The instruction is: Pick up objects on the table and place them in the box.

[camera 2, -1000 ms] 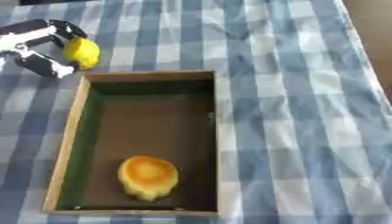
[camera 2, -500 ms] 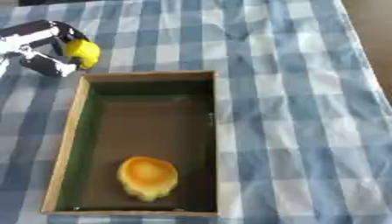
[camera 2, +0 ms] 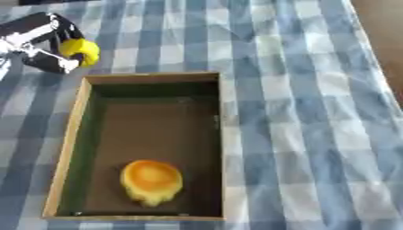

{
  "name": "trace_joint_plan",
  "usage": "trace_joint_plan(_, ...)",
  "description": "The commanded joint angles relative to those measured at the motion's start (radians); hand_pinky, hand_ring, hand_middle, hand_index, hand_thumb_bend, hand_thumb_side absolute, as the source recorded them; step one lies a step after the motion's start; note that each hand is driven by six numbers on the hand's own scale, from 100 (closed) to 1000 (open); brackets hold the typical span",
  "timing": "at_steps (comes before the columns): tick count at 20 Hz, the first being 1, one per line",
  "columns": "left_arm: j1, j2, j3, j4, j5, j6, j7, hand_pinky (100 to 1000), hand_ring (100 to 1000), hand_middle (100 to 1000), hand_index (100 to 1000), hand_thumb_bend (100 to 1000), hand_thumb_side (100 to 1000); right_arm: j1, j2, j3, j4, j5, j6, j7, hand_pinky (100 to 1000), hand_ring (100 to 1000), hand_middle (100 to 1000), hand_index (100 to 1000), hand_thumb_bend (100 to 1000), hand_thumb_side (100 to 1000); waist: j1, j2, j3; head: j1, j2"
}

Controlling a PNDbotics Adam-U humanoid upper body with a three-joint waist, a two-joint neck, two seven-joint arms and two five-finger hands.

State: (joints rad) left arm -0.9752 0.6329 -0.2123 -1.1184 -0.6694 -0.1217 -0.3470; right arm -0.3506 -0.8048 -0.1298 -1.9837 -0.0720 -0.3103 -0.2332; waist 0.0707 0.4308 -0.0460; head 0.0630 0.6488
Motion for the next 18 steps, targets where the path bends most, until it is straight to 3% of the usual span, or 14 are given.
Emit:
trace_joint_plan(1, -0.009, 0.045, -0.007, -0.079, -0.003, -0.007, 0.016, 442, 501, 541, 666, 184, 100, 0.001, -0.023, -0.017, -0.016, -0.01, 0.002, -0.003, 843, 964, 596, 789, 100, 506, -0.007, -0.036, 0.006, -0.005, 0.015)
trace_joint_plan(5, 0.01, 0.079, -0.017, -0.262, 0.021, -0.003, 0.016, 442, 495, 536, 665, 203, 100, 0.016, -0.028, -0.021, -0.016, -0.01, 0.001, -0.01, 843, 961, 597, 789, 100, 495, -0.011, -0.051, 0.021, -0.017, 0.033)
trace_joint_plan(13, 0.125, 0.173, -0.107, -0.824, 0.124, 0.054, -0.033, 457, 506, 545, 672, 261, 100, 0.04, -0.035, -0.028, -0.016, -0.004, 0.003, -0.025, 843, 959, 598, 789, 100, 482, -0.015, -0.08, 0.062, -0.053, 0.058)
trace_joint_plan(18, 0.163, 0.132, -0.181, -0.88, 0.167, 0.016, -0.003, 460, 505, 541, 677, 209, 100, 0.05, -0.033, -0.03, -0.016, -0.005, 0.007, -0.026, 843, 959, 598, 789, 100, 486, -0.016, -0.094, 0.08, -0.074, 0.067)
